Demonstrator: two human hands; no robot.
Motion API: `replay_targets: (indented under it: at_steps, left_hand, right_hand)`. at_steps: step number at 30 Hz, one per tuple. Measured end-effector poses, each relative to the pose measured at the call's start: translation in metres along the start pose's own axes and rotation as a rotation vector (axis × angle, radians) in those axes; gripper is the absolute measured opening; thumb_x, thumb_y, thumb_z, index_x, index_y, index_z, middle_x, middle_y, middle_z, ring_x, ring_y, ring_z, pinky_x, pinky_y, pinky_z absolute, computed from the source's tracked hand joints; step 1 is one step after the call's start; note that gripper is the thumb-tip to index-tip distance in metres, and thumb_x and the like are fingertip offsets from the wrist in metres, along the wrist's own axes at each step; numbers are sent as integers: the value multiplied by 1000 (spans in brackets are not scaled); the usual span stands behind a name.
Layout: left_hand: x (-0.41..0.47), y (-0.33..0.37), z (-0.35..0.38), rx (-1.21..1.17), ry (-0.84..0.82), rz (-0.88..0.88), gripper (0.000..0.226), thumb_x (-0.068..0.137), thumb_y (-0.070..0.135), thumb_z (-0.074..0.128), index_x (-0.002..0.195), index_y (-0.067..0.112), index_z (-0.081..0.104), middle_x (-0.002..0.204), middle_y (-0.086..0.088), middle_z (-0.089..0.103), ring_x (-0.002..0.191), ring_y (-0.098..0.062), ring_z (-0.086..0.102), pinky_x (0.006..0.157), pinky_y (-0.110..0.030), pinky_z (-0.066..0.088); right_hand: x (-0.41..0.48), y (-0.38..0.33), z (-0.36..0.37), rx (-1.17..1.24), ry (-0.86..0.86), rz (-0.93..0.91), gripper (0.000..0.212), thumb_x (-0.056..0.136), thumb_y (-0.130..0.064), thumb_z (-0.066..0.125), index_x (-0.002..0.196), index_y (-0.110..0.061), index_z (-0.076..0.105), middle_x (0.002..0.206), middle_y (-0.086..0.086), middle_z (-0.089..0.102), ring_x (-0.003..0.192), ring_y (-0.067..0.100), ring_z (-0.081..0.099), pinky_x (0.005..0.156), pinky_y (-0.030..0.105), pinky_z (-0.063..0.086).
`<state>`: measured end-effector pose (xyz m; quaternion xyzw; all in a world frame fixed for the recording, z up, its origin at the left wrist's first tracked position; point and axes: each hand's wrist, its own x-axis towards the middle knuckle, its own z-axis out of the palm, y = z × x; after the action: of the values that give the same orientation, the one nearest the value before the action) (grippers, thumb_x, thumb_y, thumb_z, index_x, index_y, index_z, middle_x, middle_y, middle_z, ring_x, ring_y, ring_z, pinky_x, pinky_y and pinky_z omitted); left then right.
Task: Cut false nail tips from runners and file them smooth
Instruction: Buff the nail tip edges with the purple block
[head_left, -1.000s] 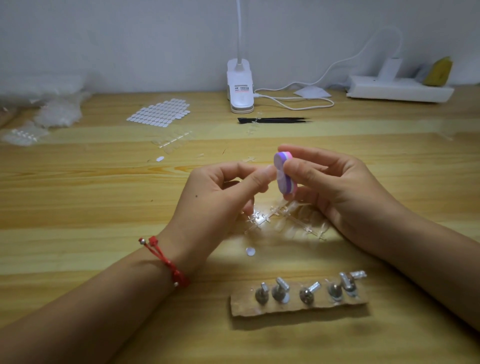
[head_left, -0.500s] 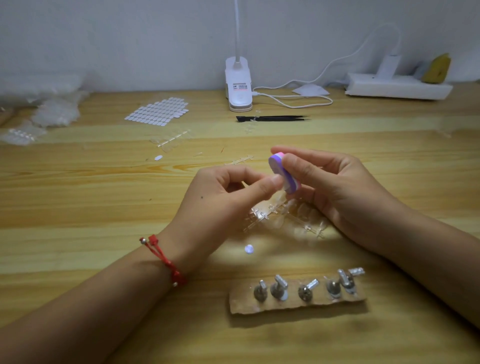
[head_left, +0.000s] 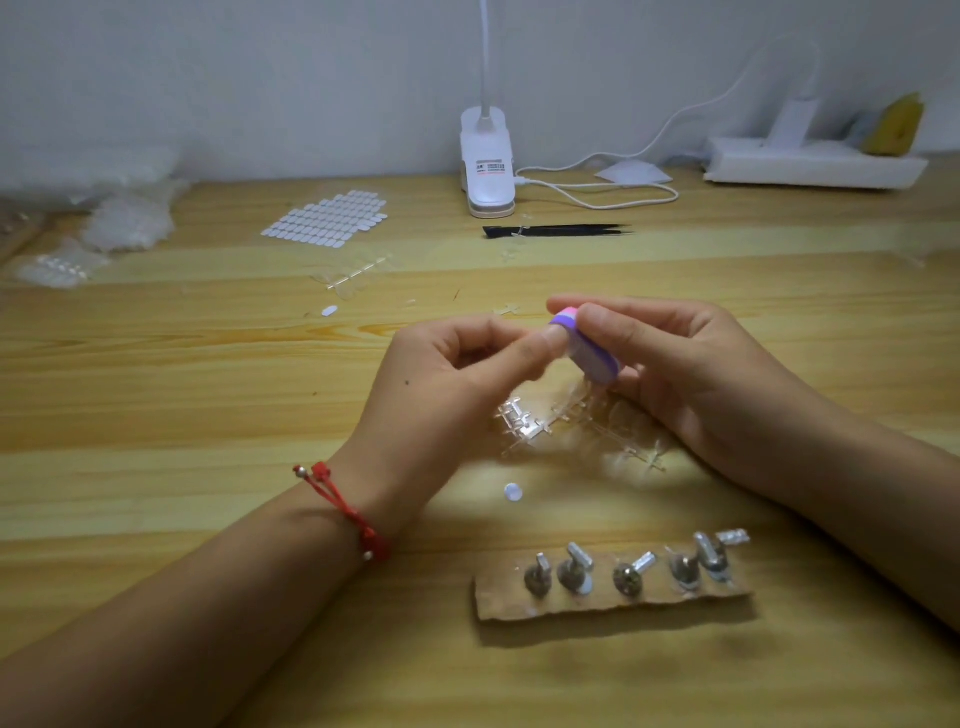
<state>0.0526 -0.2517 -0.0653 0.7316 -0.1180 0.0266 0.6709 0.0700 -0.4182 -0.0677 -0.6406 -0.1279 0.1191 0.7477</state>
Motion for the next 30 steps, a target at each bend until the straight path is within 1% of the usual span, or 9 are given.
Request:
replay_targets:
  at_steps: [4,8,12,13,17,20,24,27,30]
  left_hand:
    - [-1,2,1,33,-38,10,20,80,19,70,61,21,66,44,16,51,42,3,44,46,-5,32]
    - [1,1,-1,-46,86,-7,15,69,33,69,62,20,67,44,15,51,42,2,43,47,-5,32]
    - [-3,0,1,50,-90,-3,13,76,27,72,66,18,73,52,10,58,46,1,44,48,-8,35]
    - [-3,0,0,44,-86,-1,14,75,30,72,66,19,73,52,10,57,46,-1,43,47,-9,34]
    - [2,-2,-5,-71,128,-20,20,66,39,70,66,20,73,57,9,58,46,-3,38,45,-11,32]
    - [5,-3,-6,-146,188,-48,20,68,37,70,69,17,74,62,8,60,45,-4,36,43,-10,31]
    - [3,-3,-4,-72,123,-46,17,72,35,69,64,20,71,53,11,56,44,-3,37,42,-10,31]
    - [2,-3,-4,-16,63,-74,22,67,39,69,63,18,69,52,10,55,42,-5,38,39,-12,30]
    - [4,-4,-6,-68,108,-90,18,75,31,70,66,15,69,52,10,54,41,-3,36,41,-10,30]
  right_hand:
    - [0,1,0,-20,12,1,32,67,-36,71,95,-24,78,95,2,76,94,11,68,87,27,54]
    - [1,0,1,-16,15,-12,29,69,-36,71,95,-25,79,93,-2,76,90,6,67,74,20,55]
    - [-1,3,1,-3,3,-8,28,70,-36,76,96,-28,78,93,4,76,85,14,68,75,25,57]
    - [-1,3,1,-3,7,-11,28,70,-36,75,96,-27,78,93,5,76,83,15,68,76,26,58]
    - [1,3,0,84,32,-43,17,74,-21,71,90,-18,77,78,9,73,67,12,69,61,20,54]
    - [2,3,0,89,12,-46,18,72,-21,74,90,-19,78,76,6,73,67,13,69,63,20,55]
    - [1,2,0,71,11,-52,18,71,-22,75,89,-19,77,79,7,74,70,14,70,65,20,55]
    - [2,2,-1,155,95,-40,18,70,-18,70,87,-15,75,77,8,73,68,13,69,63,20,55]
    - [1,1,1,111,65,-35,21,64,-21,73,84,-15,77,74,6,72,63,11,68,60,19,54]
